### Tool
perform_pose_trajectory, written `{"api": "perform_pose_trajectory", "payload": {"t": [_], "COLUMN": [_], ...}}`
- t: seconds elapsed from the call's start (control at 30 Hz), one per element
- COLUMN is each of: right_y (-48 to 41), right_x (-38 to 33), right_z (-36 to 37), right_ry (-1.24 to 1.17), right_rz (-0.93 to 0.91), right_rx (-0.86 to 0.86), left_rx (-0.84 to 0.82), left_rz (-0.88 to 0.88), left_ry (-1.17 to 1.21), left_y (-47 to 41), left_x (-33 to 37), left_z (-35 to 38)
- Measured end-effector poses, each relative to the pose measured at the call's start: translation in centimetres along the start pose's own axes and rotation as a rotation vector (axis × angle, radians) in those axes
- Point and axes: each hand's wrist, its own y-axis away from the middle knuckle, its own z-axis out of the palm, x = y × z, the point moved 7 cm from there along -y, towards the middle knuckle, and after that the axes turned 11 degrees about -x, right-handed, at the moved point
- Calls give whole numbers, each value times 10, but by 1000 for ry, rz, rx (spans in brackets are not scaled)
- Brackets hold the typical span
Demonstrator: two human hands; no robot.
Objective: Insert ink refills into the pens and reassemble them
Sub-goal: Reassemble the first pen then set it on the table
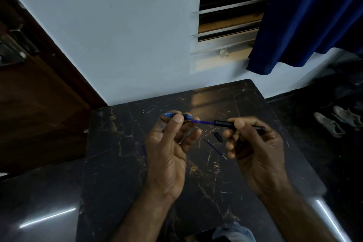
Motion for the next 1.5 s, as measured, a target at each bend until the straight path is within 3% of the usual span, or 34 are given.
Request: {"api": "perform_pose_trajectory", "payload": {"t": [0.5,0.73,0.83,1.03,1.27,1.5], "right_y": [0,1,0,-4,-8,-8], "right_x": [-7,-12,-14,-24,-38,-36], "right_z": [1,3,6,11,7,5], "right_ry": [-16,21,64,187,503,524], "right_rz": [-25,-29,-43,-102,-227,-196], "right_rx": [63,54,39,-104,-140,-165], "left_rx": [-21,-60,-104,-117,-151,-160], "left_rz": [-22,112,127,13,-15,44], "left_ry": [57,-240,-386,-252,-324,-448], "left_y": [-2,-5,-5,-9,-15,-17], "left_x": [-4,2,-1,-8,-2,-1], "left_z": [1,3,8,8,8,8]}}
